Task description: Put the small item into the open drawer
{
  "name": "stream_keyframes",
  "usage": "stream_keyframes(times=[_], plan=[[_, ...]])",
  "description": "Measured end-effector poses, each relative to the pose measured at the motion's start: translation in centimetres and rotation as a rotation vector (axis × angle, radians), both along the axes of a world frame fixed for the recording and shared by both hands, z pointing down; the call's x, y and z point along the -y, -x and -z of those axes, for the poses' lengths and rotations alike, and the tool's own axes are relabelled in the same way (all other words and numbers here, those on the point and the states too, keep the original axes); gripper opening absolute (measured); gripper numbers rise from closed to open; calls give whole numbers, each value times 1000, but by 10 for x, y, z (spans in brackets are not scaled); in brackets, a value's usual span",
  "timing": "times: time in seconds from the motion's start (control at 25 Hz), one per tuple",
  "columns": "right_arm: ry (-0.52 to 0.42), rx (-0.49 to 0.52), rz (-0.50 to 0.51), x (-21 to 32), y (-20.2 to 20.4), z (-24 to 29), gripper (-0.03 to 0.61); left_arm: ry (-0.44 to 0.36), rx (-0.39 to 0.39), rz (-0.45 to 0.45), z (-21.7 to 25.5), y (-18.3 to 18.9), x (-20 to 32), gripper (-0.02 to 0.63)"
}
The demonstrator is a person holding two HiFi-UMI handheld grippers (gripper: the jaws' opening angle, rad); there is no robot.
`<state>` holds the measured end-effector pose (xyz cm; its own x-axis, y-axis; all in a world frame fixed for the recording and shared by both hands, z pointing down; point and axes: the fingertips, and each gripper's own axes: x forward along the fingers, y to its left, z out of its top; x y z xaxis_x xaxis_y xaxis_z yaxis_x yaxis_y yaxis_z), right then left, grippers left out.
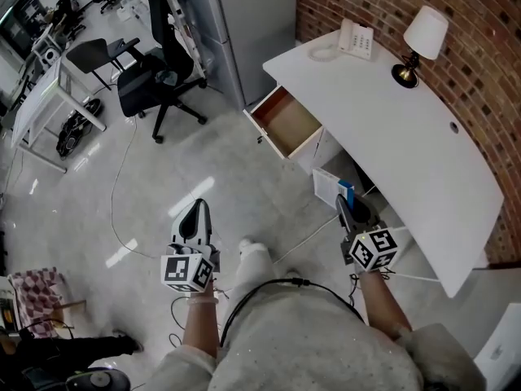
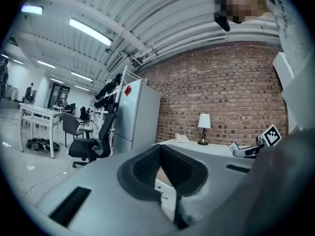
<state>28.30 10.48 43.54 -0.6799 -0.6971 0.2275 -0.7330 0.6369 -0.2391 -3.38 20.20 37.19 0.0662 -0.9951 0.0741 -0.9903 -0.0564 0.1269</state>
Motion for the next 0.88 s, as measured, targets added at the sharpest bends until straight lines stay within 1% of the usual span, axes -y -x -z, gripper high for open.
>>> stream_keyframes(times=[0.16,0.36,0.48,0.72,0.88], plan=[[10,-15,-7,21,12,-7,66,26,-3,-36,-14,8,33,5],[21,-39,-28,56,28,-7,66,3,-18,-101,-8,18,95,5],[28,-58,-42,77,41,-9,66,17,-28,-154,-12,23,125,5],[75,-76,-69,105,71,-25,66,69,-59,-192,-34,49,165,5],[109,-94,-83,117,87,-37,66,88,-78,-201,-47,67,186,5]])
